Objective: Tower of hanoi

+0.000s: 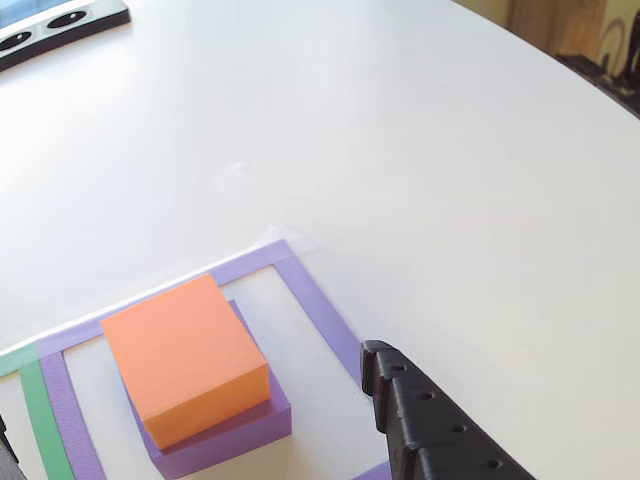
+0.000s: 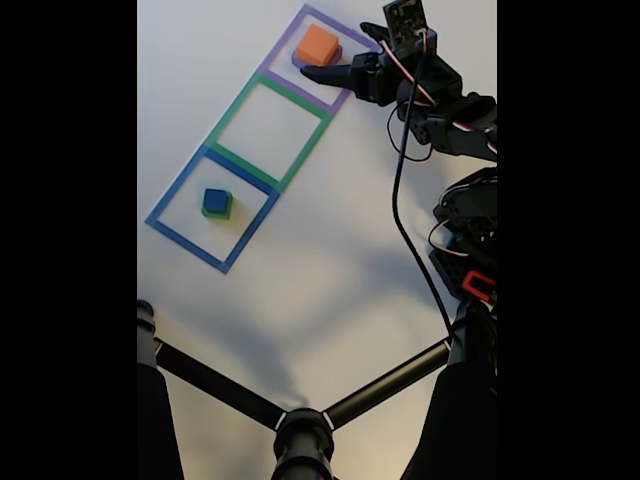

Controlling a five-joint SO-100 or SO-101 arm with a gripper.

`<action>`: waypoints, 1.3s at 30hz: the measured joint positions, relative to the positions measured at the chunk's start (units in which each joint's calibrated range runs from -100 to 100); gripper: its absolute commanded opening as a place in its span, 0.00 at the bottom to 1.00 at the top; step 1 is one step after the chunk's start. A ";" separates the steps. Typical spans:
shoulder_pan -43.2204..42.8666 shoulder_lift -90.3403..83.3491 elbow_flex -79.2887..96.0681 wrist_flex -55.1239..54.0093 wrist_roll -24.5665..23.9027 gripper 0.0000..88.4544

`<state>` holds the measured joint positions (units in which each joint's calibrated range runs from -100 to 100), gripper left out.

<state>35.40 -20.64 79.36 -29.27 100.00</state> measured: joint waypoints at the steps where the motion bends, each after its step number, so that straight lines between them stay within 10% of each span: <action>1: 0.50 0.25 0.00 0.00 0.00 0.58; 39: -0.40 27.07 -12.30 -16.03 0.00 0.56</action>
<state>35.00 6.43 67.07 -45.30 100.00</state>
